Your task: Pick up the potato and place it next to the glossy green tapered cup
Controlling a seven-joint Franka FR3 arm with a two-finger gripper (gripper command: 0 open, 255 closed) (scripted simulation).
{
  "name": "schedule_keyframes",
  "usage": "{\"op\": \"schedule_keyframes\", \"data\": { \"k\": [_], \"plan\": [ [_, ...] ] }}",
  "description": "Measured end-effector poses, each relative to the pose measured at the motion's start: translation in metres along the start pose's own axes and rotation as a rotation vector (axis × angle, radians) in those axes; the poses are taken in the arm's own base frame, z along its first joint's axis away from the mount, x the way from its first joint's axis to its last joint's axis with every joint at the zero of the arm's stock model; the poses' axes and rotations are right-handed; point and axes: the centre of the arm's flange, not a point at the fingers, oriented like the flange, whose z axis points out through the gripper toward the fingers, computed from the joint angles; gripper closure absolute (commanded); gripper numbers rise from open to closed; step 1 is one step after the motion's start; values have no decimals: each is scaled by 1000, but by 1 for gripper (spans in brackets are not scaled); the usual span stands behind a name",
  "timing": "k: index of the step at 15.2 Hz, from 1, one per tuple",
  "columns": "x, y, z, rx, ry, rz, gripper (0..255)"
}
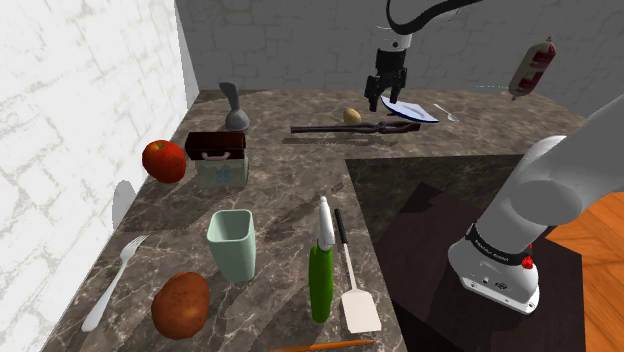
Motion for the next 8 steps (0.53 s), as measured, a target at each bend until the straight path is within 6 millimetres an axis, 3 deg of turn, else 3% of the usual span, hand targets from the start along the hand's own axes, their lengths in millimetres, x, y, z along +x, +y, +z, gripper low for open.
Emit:
{"op": "schedule_keyframes", "data": {
  "k": [8],
  "plan": [
    [84, 31, 44, 28, 28, 160, 0]
  ]
}}
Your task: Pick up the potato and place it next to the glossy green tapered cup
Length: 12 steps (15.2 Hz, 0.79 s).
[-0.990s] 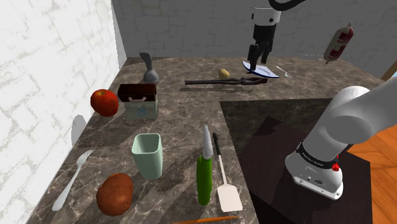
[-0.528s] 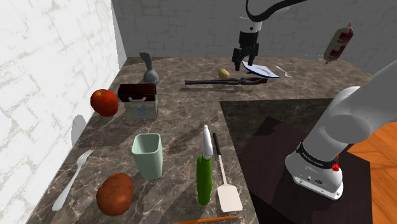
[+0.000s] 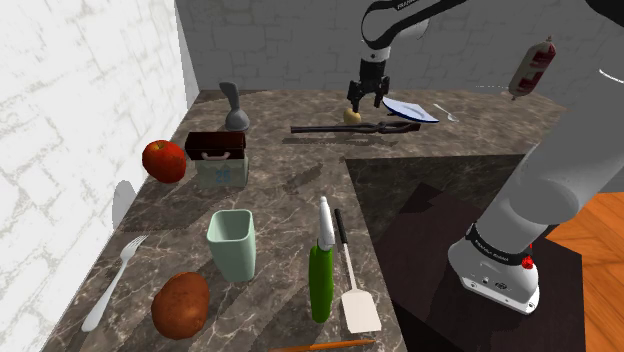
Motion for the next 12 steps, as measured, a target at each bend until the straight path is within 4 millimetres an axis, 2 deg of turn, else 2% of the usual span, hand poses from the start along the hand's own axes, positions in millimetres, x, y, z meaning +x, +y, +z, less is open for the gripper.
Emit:
{"op": "schedule_keyframes", "data": {
  "k": [4, 8, 12],
  "plan": [
    [44, 14, 27, 14, 14, 80, 0],
    [84, 32, 46, 28, 28, 156, 0],
    [93, 35, 67, 31, 31, 172, 0]
  ]
}}
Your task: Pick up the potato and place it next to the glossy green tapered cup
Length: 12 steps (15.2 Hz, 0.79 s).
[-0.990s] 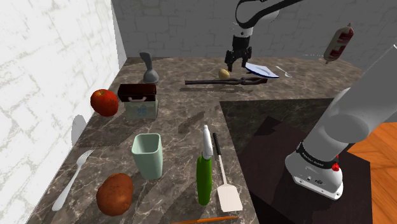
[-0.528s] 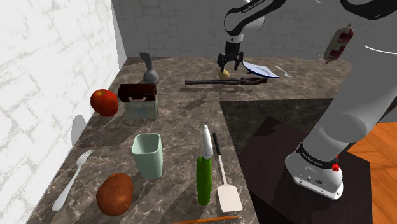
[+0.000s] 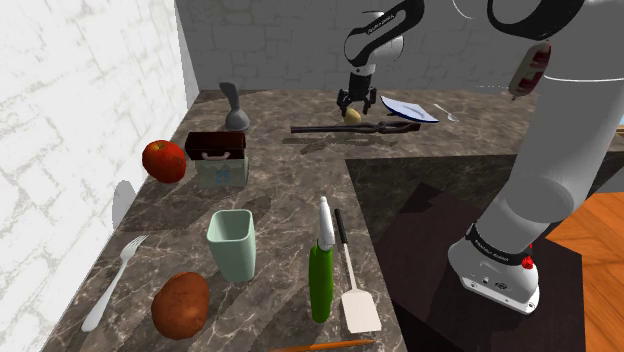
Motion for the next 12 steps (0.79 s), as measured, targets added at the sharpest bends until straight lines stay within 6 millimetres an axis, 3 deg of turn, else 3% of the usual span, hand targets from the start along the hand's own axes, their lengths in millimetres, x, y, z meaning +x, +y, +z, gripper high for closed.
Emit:
{"op": "schedule_keyframes", "data": {
  "k": [5, 10, 11, 12],
  "plan": [
    [0, 0, 21, 0, 0, 1, 0],
    [1, -1, 23, 0, 1, 1, 0],
    [1, -1, 23, 0, 1, 1, 255],
    [1, -1, 23, 1, 2, 1, 255]
  ]
}}
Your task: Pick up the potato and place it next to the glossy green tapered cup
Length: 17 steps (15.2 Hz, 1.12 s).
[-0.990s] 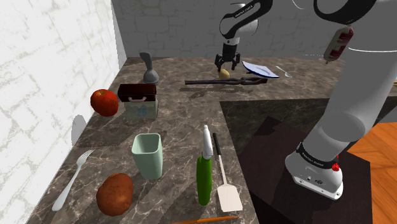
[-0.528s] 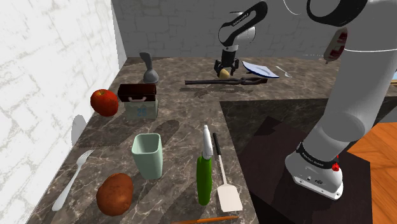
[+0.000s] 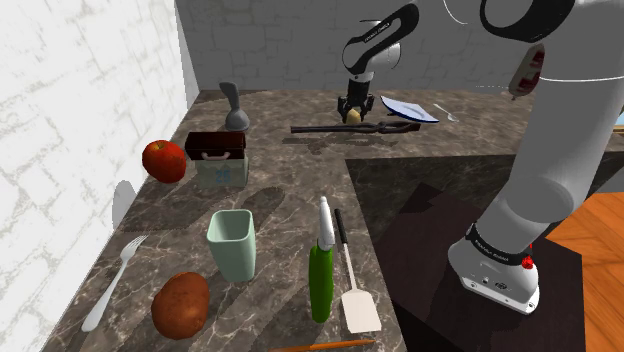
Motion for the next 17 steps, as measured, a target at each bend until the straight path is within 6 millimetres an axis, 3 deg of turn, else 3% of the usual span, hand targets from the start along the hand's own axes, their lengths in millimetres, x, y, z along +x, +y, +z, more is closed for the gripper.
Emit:
{"op": "schedule_keyframes", "data": {
  "k": [9, 17],
  "plan": [
    [0, 0, 0, 0, -1, 0, 255],
    [0, -1, -36, 0, -1, 0, 255]
  ]
}}
